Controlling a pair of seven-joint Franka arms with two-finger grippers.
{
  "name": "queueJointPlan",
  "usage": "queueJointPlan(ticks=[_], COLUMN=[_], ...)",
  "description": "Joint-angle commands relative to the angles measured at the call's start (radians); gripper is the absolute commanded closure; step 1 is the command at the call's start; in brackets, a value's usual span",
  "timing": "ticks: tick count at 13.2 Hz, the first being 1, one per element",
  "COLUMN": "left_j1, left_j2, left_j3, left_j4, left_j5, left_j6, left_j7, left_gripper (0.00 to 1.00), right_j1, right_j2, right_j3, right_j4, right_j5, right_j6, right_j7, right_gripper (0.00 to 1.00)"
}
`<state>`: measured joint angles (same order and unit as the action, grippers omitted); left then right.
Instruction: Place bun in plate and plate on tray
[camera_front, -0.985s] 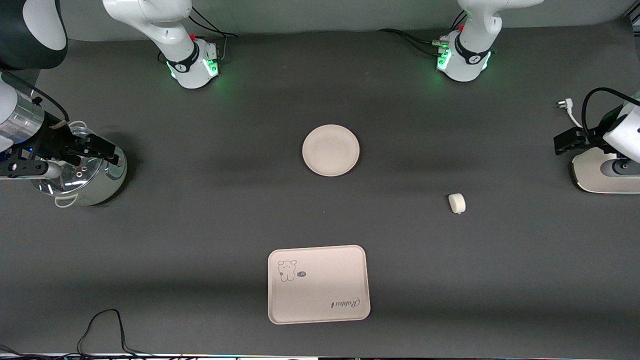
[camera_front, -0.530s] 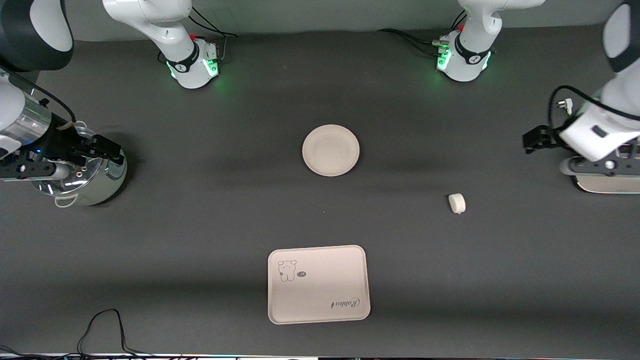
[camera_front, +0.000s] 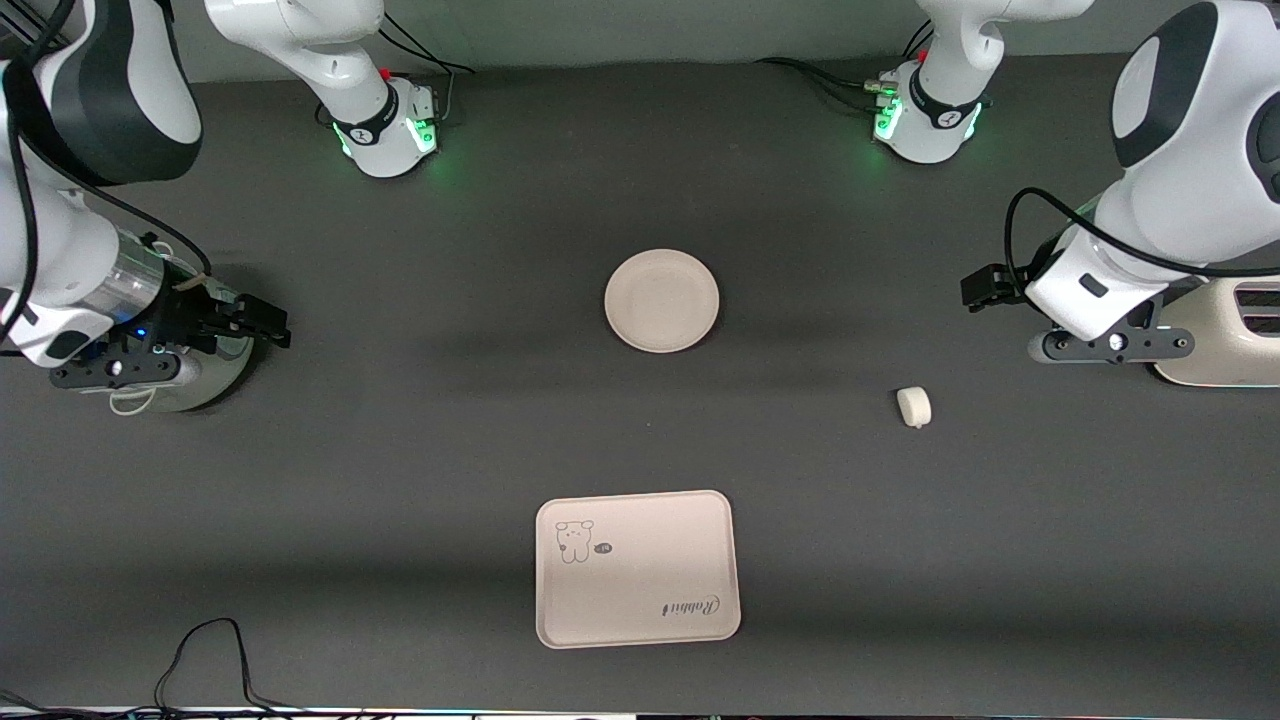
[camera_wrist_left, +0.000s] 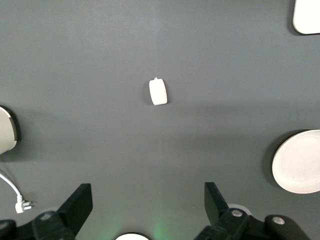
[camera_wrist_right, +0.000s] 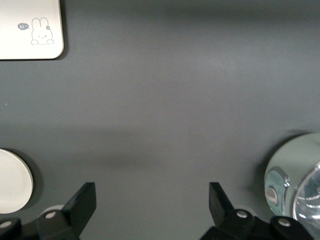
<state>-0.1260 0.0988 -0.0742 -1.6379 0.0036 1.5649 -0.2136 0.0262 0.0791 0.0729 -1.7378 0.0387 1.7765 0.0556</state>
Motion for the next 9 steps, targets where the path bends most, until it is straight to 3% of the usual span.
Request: queueJointPlan(ticks=[1,4,6,9], left_j1=[0.011,0.039,0.043,0.042], left_j2=[-0.01,0.008,0.076,0.235], left_j3=[0.01,0.011,0.011,0.01], left_j4=[-0.089,-0.231,-0.308,-0.312], left_j5=[-0.016,-0.016,-0.016,-0.016], left_j6=[0.072,0.252,0.415,0.596], left_j7=[-0.009,-0.003,-0.001,-0.003], left_gripper=[0.0,0.0,0.0,0.0], right_j1=[0.008,0.008,0.008,0.014], right_j2=[0.065,0.125,0.174,0.247], right_j3=[0.039,0.138,0.16,0.203], right_j4=[0.018,0.027,0.031,0.041], right_j5=[0.02,0.006,0.003,-0.008], right_j6=[0.067,0.15,0.23,0.32], right_j7=[0.053,0.202,0.217,0.285], right_gripper=[0.0,0.0,0.0,0.0])
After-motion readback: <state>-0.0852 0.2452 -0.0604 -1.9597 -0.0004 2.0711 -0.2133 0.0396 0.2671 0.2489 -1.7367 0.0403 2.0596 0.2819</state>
